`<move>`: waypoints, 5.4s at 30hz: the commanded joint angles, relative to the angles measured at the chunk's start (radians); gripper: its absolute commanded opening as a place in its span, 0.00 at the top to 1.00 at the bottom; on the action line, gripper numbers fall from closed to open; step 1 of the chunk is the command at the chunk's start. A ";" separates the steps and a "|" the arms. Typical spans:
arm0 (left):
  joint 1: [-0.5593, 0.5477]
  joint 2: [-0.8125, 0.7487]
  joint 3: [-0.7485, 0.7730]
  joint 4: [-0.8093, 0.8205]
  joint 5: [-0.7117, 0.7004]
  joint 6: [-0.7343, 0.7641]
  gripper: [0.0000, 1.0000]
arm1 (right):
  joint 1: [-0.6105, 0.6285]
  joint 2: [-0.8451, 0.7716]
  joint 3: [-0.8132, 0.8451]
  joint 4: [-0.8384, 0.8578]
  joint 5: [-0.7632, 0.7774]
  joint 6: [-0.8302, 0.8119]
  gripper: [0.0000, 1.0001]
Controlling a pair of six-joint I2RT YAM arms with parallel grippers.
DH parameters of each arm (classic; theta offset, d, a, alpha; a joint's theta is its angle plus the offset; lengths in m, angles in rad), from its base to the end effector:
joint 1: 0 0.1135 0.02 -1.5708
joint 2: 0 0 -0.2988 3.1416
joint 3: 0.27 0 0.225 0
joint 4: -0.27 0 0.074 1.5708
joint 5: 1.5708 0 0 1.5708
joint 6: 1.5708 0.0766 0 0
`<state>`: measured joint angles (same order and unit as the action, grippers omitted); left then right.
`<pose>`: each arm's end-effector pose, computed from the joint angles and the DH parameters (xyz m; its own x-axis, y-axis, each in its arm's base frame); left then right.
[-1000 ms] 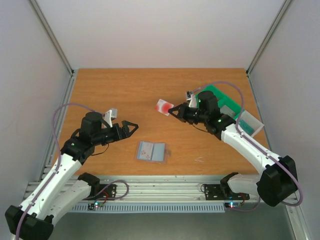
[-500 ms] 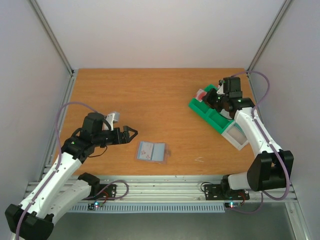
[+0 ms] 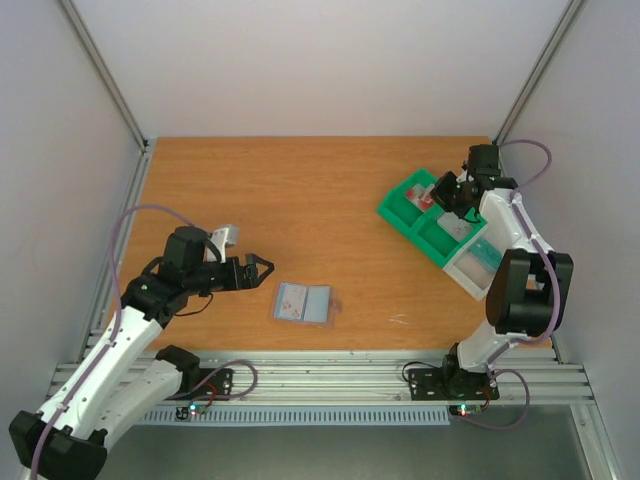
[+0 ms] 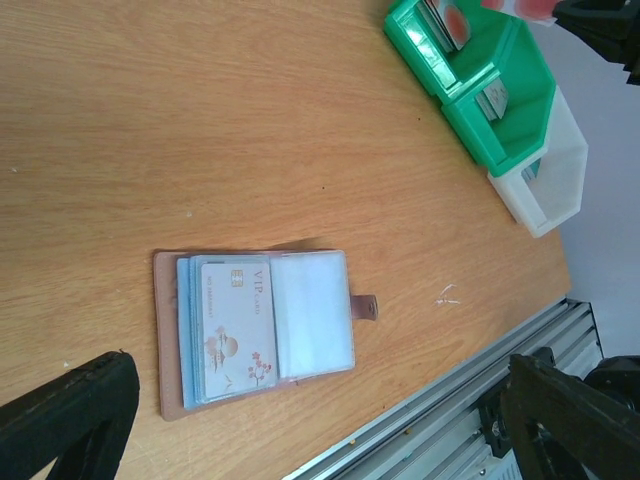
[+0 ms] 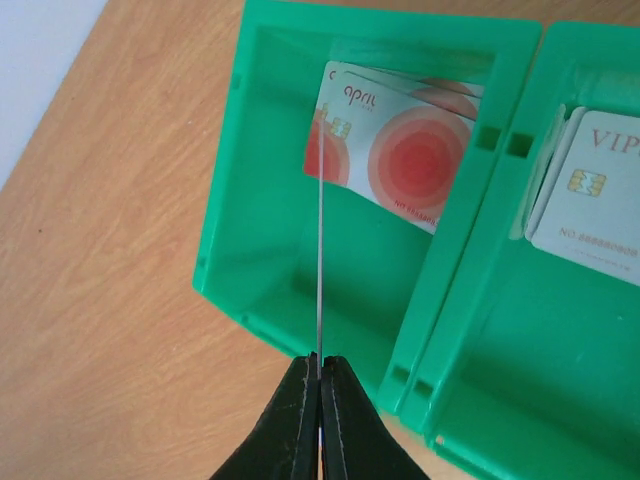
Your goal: Take the credit cards out of the card holder
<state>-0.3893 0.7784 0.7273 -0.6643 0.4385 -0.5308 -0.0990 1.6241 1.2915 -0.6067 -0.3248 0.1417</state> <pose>0.1126 -0.0814 0.2781 -0.8474 -0.1478 -0.5100 0.2449 0.7435 -0.6223 0.3477 -0.0100 0.2795 -0.8084 0.2148 -0.5481 0.0206 0.9408 0.3384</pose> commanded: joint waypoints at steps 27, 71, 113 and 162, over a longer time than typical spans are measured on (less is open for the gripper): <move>-0.002 0.109 0.065 0.066 -0.060 0.034 0.01 | -0.056 0.366 0.290 -0.006 -0.135 -0.026 0.99; -0.002 0.187 0.064 0.065 -0.061 0.001 0.01 | -0.054 0.374 0.403 -0.186 0.008 -0.070 0.82; -0.003 0.606 -0.171 0.402 0.213 -0.144 0.47 | 0.723 -0.112 -0.191 0.008 -0.126 0.124 0.69; -0.083 0.543 -0.201 0.482 0.148 -0.304 0.48 | 0.866 -0.001 -0.338 0.273 -0.082 0.137 0.84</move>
<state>-0.4664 1.3357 0.4973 -0.1764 0.5961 -0.8402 0.7479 1.6436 0.9291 -0.3656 -0.3614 0.2348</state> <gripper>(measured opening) 0.513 0.155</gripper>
